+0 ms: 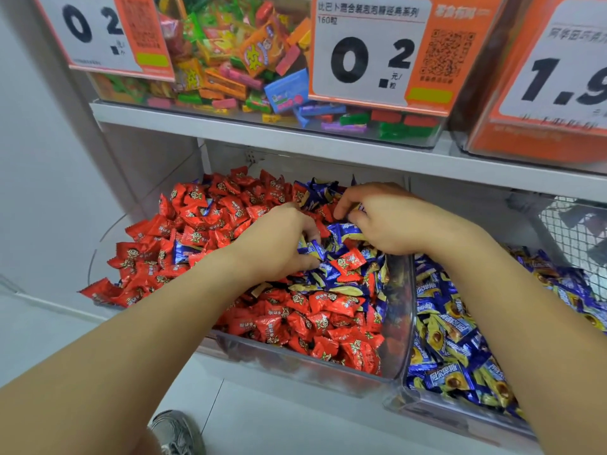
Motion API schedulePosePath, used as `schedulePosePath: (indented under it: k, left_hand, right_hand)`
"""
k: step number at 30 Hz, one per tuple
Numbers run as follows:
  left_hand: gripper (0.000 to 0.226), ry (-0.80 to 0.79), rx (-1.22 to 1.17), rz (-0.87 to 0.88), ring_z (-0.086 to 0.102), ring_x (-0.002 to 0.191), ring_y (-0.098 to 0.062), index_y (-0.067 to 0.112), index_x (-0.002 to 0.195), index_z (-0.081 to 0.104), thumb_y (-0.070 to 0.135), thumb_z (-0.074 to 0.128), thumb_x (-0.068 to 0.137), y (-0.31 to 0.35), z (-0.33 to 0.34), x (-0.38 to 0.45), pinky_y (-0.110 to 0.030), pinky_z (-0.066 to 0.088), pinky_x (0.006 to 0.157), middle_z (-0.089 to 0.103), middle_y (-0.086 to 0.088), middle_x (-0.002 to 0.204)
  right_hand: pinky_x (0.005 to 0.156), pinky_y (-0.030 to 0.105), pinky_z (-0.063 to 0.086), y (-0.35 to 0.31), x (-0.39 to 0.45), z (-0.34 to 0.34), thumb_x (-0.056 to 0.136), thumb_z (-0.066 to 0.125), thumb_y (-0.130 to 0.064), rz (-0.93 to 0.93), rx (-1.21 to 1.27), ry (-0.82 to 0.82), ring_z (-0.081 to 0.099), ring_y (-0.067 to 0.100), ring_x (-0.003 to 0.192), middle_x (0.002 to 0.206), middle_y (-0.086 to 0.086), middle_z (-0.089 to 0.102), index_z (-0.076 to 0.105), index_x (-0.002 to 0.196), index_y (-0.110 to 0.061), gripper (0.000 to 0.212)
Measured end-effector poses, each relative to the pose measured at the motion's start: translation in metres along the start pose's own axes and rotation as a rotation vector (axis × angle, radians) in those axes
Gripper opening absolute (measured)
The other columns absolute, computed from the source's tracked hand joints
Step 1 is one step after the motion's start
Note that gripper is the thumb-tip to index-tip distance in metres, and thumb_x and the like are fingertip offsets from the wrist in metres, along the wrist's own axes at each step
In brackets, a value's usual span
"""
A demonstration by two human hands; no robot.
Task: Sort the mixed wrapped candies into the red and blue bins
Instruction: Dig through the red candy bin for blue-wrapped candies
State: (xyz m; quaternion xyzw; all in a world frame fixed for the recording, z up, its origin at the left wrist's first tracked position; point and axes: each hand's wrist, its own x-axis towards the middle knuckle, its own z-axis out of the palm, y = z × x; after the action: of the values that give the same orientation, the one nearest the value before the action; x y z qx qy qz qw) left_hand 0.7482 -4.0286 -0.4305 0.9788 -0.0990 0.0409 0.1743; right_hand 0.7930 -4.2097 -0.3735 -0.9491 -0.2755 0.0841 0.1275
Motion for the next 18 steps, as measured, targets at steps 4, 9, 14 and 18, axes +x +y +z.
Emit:
schedulePosePath:
  k: [4, 9, 14, 18]
  left_hand:
    - [0.029, 0.048, -0.172, -0.006, 0.052, 0.077, 0.002, 0.024, 0.095, 0.071, 0.043, 0.081, 0.076, -0.006, -0.012, -0.008, -0.016, 0.034, 0.064, 0.060, 0.010, 0.092]
    - [0.025, -0.001, -0.463, -0.076, 0.050, 0.047, 0.003, 0.022, 0.091, 0.070, 0.042, 0.077, 0.080, -0.016, -0.026, -0.017, -0.012, 0.036, 0.050, 0.062, 0.012, 0.058]
    - [0.027, 0.005, -0.473, -0.095, 0.051, 0.051, 0.004, 0.022, 0.107, 0.060, 0.038, 0.071, 0.087, -0.017, -0.027, -0.020, -0.011, 0.037, 0.050, 0.060, 0.012, 0.067]
    - [0.025, -0.075, -0.374, -0.075, 0.063, 0.073, -0.012, 0.022, 0.106, 0.065, 0.043, 0.063, 0.091, -0.017, -0.025, -0.022, -0.030, 0.051, 0.070, 0.068, 0.002, 0.085]
  right_hand:
    - [0.082, 0.033, 0.054, 0.000, 0.002, 0.000, 0.104, 0.046, -0.021, 0.004, 0.021, -0.016, 0.062, 0.016, 0.089, 0.125, -0.003, 0.061, 0.066, 0.114, -0.033, 0.025]
    - [0.088, 0.036, 0.053, -0.002, 0.005, 0.005, 0.104, 0.047, -0.021, 0.006, -0.035, 0.000, 0.061, 0.020, 0.100, 0.123, 0.001, 0.062, 0.063, 0.118, -0.029, 0.023]
    - [0.072, 0.023, 0.044, -0.008, 0.005, 0.010, 0.102, 0.054, -0.027, -0.074, 0.012, -0.011, 0.058, 0.008, 0.085, 0.110, -0.007, 0.063, 0.066, 0.114, -0.025, 0.017]
    - [0.089, 0.036, 0.051, -0.013, 0.006, 0.017, 0.096, 0.064, -0.032, -0.074, -0.010, -0.086, 0.063, 0.019, 0.099, 0.116, -0.003, 0.066, 0.068, 0.109, -0.028, 0.014]
